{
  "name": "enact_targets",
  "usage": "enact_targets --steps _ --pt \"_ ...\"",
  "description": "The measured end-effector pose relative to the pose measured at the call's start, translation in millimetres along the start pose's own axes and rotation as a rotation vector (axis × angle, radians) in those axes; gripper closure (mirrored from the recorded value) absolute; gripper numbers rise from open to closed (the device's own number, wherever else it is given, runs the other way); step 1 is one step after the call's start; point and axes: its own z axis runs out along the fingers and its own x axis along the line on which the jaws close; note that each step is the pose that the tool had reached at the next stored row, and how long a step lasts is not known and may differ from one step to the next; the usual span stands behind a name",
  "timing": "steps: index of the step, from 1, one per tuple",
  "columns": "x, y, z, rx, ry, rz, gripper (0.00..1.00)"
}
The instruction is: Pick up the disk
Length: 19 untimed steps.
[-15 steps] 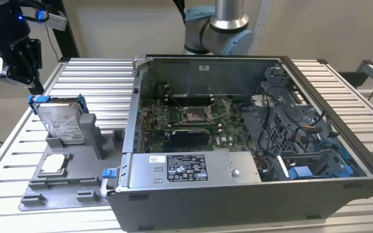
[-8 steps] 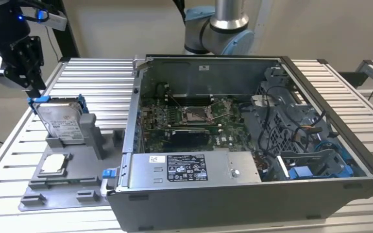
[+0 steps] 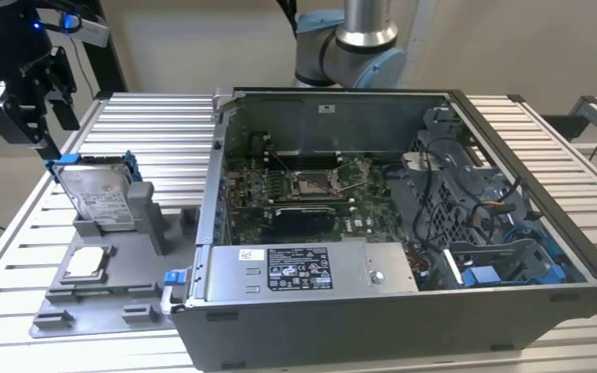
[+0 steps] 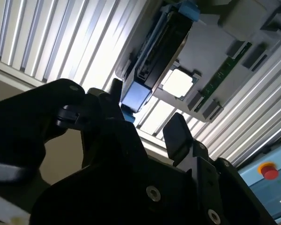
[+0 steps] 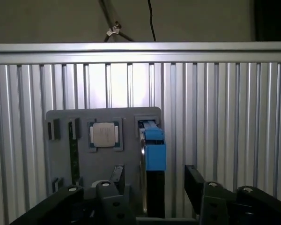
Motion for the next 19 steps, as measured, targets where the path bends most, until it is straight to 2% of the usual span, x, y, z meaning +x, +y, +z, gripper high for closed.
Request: enact_targets --steps 6,19 --pt "-1.0 -0.1 0.5 0.0 0.0002 -0.001 0.0" --pt "-1.6 -0.3 23.5 0.0001 0.0001 0.0 0.0"
